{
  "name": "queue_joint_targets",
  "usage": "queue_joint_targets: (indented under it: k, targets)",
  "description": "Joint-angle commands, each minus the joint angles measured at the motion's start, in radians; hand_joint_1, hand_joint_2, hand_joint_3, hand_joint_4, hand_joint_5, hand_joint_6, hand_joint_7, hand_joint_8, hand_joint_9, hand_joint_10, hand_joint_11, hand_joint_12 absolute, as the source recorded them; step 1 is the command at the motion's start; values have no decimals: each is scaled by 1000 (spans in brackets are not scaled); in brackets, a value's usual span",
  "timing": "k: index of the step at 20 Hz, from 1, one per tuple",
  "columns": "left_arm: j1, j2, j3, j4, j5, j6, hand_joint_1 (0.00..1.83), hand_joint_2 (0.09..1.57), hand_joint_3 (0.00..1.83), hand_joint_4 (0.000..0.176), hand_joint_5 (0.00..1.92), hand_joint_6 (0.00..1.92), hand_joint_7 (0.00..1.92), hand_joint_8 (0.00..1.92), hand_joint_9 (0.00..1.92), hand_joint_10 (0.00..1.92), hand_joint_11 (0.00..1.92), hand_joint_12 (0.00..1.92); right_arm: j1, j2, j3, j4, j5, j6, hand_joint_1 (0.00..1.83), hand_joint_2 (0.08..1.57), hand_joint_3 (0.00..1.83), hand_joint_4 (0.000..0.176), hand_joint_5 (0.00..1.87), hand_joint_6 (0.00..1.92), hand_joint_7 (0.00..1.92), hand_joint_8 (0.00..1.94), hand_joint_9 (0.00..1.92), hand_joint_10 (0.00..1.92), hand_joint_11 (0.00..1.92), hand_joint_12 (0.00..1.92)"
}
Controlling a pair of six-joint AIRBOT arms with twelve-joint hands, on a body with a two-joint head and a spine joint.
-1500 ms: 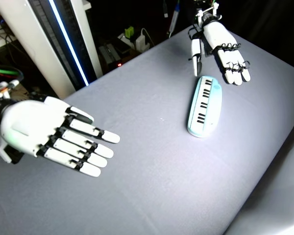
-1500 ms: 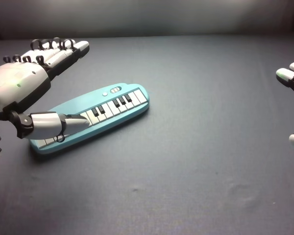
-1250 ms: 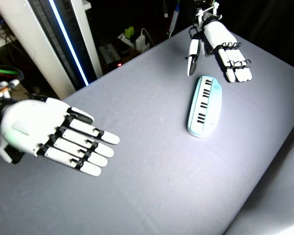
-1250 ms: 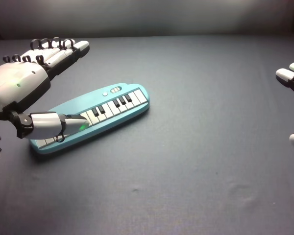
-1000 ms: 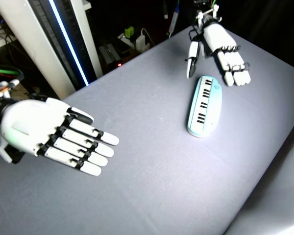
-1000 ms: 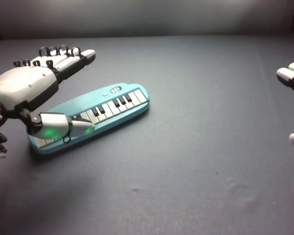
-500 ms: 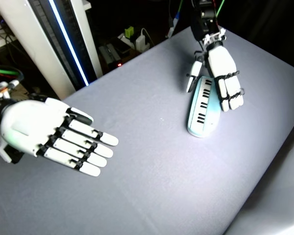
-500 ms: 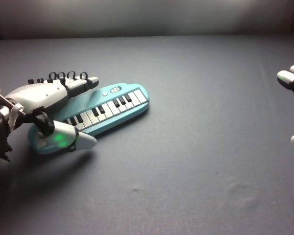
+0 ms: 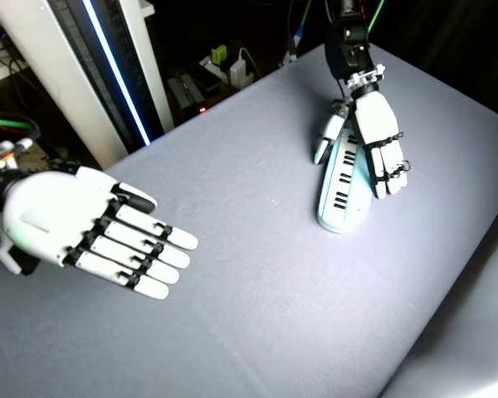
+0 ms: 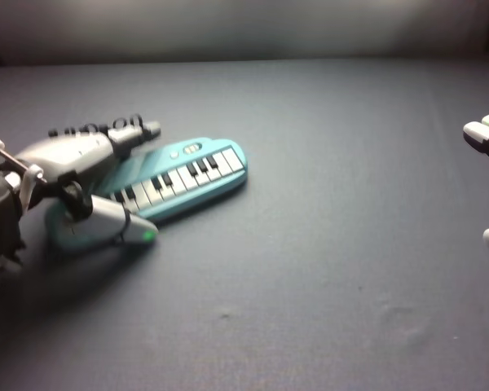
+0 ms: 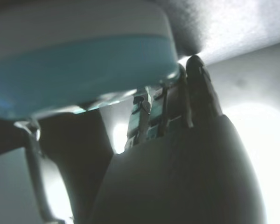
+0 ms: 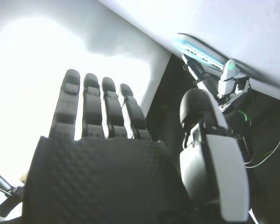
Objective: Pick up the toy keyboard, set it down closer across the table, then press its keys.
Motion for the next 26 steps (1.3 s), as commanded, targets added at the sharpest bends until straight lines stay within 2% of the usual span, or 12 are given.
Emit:
queue_joint_targets:
  k: [1,2,5,6,10,16,18,19,20,23,24,26]
  targets:
    - [-3,-7,4,8,-49,1,1234,1127,6,0,347,292,465,267,400,1133,371,1737,3,3,7,-6,120,7,210,1352,6,0,0,0,0,0,0,0,0,0]
    - [-3,-7,4,11,-51,-4,1277,1140,3,0,302,656,386,685,318,1366,285,1840,2,3,7,-6,120,8,199,1355,7,2,0,0,0,0,0,0,0,0]
    - [-3,-8,4,14,-54,-6,1374,1142,0,0,204,1163,256,1251,312,1614,373,1916,1,3,7,-6,120,8,168,1372,9,0,0,0,0,0,0,0,0,0]
    - [-3,-7,3,17,-58,-11,1563,1195,8,0,149,1331,211,1444,546,1644,495,1921,1,3,7,-5,120,8,161,1376,9,0,0,0,0,0,0,0,0,0]
    - [-4,15,-31,91,-129,-68,1450,1136,0,0,133,1420,175,1403,293,1722,392,1921,-1,3,7,-4,121,8,164,1382,10,0,0,0,0,0,0,0,0,0]
    - [-74,16,-75,315,-219,-196,1294,1099,0,0,163,1415,189,1435,334,1690,355,1904,-1,6,1,-10,149,24,169,1369,0,0,0,0,0,0,0,0,0,0]
    - [-109,-14,-74,392,-216,-231,1259,1120,4,0,163,1430,193,1513,328,1735,237,1920,-1,7,-1,-26,165,39,165,1366,0,8,0,0,0,0,0,0,0,0]
    - [-127,-32,-69,432,-207,-249,1410,1097,0,0,153,1506,168,1559,335,1849,489,1921,-1,10,-4,-33,176,48,86,1359,0,24,0,0,0,0,0,0,0,0]
    - [-142,-50,-60,466,-196,-268,1423,1091,0,0,153,1510,172,1541,332,1844,499,1921,-1,12,-7,-40,186,54,70,1359,0,26,0,0,0,0,0,0,0,0]
    - [-187,-131,-19,572,-153,-336,1402,1117,0,6,147,1425,218,1258,348,1588,431,1802,-1,22,-17,-65,223,74,83,1374,4,46,0,0,0,0,0,0,0,0]
    - [-200,-169,2,600,-141,-362,1567,1122,10,0,208,1403,330,1197,675,1443,564,1732,-1,25,-19,-78,240,83,53,1380,5,35,0,0,0,0,0,0,0,0]
    - [-223,-232,40,643,-120,-405,1604,1136,3,0,194,1376,342,1127,740,1415,511,1686,-1,30,-24,-91,263,90,12,1379,3,43,0,0,0,0,0,0,0,0]
